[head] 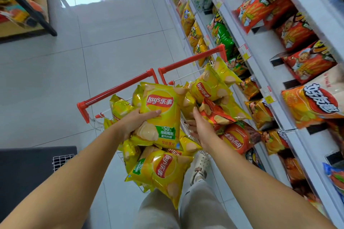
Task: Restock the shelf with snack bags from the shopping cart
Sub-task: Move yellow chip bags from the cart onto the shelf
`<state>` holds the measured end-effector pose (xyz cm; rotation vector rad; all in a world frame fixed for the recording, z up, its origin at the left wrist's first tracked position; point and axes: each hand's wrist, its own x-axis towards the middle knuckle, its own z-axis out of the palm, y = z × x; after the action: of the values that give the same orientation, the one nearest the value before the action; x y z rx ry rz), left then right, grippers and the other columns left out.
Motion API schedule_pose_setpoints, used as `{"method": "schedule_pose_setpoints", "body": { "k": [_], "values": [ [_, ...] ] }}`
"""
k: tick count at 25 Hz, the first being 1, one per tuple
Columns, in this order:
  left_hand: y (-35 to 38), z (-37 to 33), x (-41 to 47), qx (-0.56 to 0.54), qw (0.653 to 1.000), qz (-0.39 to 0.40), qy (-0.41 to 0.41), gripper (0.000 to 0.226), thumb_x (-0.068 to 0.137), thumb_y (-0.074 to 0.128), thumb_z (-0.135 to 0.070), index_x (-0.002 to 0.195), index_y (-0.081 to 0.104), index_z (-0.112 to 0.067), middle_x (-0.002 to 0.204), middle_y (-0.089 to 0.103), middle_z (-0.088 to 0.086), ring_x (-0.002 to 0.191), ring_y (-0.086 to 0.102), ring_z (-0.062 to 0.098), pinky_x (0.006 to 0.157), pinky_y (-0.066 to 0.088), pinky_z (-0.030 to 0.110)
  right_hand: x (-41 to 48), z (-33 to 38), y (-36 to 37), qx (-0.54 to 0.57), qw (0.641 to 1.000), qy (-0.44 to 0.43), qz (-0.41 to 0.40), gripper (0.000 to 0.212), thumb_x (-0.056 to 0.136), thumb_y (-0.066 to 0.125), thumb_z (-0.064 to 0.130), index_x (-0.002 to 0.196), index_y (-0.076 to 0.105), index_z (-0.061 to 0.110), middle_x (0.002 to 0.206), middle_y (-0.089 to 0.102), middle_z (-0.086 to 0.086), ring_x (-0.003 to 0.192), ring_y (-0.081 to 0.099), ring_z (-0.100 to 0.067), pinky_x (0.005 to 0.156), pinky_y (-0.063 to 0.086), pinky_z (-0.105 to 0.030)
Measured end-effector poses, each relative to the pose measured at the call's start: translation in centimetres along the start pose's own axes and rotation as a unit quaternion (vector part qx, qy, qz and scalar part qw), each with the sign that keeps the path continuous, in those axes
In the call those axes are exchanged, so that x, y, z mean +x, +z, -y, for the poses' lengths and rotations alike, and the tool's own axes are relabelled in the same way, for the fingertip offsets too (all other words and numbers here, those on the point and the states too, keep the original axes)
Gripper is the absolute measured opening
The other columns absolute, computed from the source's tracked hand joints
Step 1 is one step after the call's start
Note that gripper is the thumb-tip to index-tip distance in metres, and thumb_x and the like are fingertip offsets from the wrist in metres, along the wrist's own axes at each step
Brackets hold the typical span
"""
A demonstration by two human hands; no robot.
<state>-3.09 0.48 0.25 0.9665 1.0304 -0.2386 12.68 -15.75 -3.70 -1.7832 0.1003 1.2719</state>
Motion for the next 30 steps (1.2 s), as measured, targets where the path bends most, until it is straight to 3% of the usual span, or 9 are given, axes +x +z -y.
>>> {"method": "schedule_pose_setpoints", "body": {
  "k": [3,6,8,11,14,17,21,25,30],
  "values": [
    [-1.9,0.2,-1.3,-0.022,0.999,0.001,0.030,0.094,0.046,0.091,-0.053,0.127,0.056,-0.023,0.112,0.073,0.010,0.099,0.072,0.032,0.078,0.059,0.046,-0.9,-5.0,-2.0,-0.115,0.974,0.122,-0.152,0.084,0.076,0.074,0.052,0.136,0.045,0.000,0.126,0.056,-0.015,0.114,0.055,-0.035,0.093,0.046,-0.041],
    [-3.6,0.4,-2.1,-0.025,0.999,0.010,0.044,0.095,0.046,0.091,-0.055,0.128,0.055,-0.022,0.114,0.072,0.010,0.100,0.071,0.032,0.073,0.060,0.042,-3.6,-9.3,-1.6,-0.073,0.950,0.304,0.022,0.118,0.055,0.077,0.071,0.148,0.031,0.014,0.123,0.050,-0.009,0.086,0.050,-0.026,0.072,0.044,-0.039],
    [-4.2,0.8,-2.1,-0.025,0.999,0.011,0.046,0.080,0.062,0.083,-0.052,0.130,0.054,-0.023,0.116,0.072,0.009,0.102,0.071,0.032,0.077,0.059,0.044,-3.9,-11.0,-0.5,-0.036,0.943,0.318,0.094,0.121,0.051,0.079,0.071,0.147,0.031,0.017,0.128,0.051,-0.011,0.107,0.053,-0.032,0.089,0.044,-0.046],
    [-4.8,1.4,-2.1,-0.012,0.999,0.010,0.043,0.093,0.051,0.088,-0.057,0.131,0.053,-0.025,0.118,0.071,0.008,0.104,0.070,0.032,0.083,0.058,0.048,-3.7,-12.1,1.7,-0.024,0.947,0.301,0.107,0.138,0.025,0.090,0.065,0.144,0.036,0.019,0.142,0.049,-0.012,0.127,0.048,-0.038,0.109,0.033,-0.057],
    [-5.1,1.3,-2.4,0.003,0.999,0.006,0.048,0.101,0.042,0.090,-0.060,0.130,0.054,-0.026,0.116,0.072,0.007,0.103,0.070,0.032,0.084,0.057,0.048,-3.7,-11.9,2.6,-0.015,0.956,0.284,0.072,0.125,0.022,0.095,0.051,0.134,0.049,0.019,0.125,0.063,-0.013,0.108,0.062,-0.035,0.097,0.046,-0.059],
    [-5.3,-0.2,-2.7,0.026,0.998,0.004,0.065,0.102,0.039,0.091,-0.060,0.128,0.055,-0.025,0.113,0.073,0.007,0.100,0.071,0.031,0.082,0.058,0.048,-4.7,-9.3,0.8,0.004,0.960,0.268,0.080,0.094,0.039,0.095,0.041,0.123,0.060,0.015,0.106,0.072,-0.013,0.095,0.069,-0.033,0.091,0.052,-0.055],
    [-4.1,-5.3,-3.8,0.058,0.992,0.038,0.107,0.099,0.036,0.093,-0.058,0.122,0.060,-0.022,0.111,0.073,0.011,0.096,0.072,0.033,0.077,0.059,0.045,-6.6,-2.6,-4.9,0.003,0.980,0.186,0.070,0.090,0.040,0.098,0.037,0.120,0.063,0.016,0.106,0.073,-0.012,0.097,0.070,-0.033,0.091,0.053,-0.054],
    [0.1,-12.6,-5.4,0.099,0.975,0.082,0.182,0.096,0.038,0.094,-0.055,0.120,0.061,-0.016,0.111,0.073,0.015,0.096,0.072,0.036,0.079,0.059,0.047,-11.5,7.1,-10.8,0.031,0.999,-0.007,-0.022,0.076,0.055,0.093,0.031,0.122,0.059,0.018,0.105,0.073,-0.010,0.094,0.071,-0.031,0.085,0.056,-0.053],
    [8.2,-22.5,-8.8,0.145,0.936,0.152,0.283,0.098,0.036,0.094,-0.054,0.120,0.059,-0.017,0.110,0.073,0.013,0.097,0.072,0.035,0.075,0.061,0.042,-19.3,19.0,-17.2,-0.009,0.960,-0.229,-0.162,0.070,0.060,0.090,0.035,0.118,0.052,0.028,0.111,0.067,0.004,0.093,0.068,-0.017,0.080,0.058,-0.038]
  ]
}}
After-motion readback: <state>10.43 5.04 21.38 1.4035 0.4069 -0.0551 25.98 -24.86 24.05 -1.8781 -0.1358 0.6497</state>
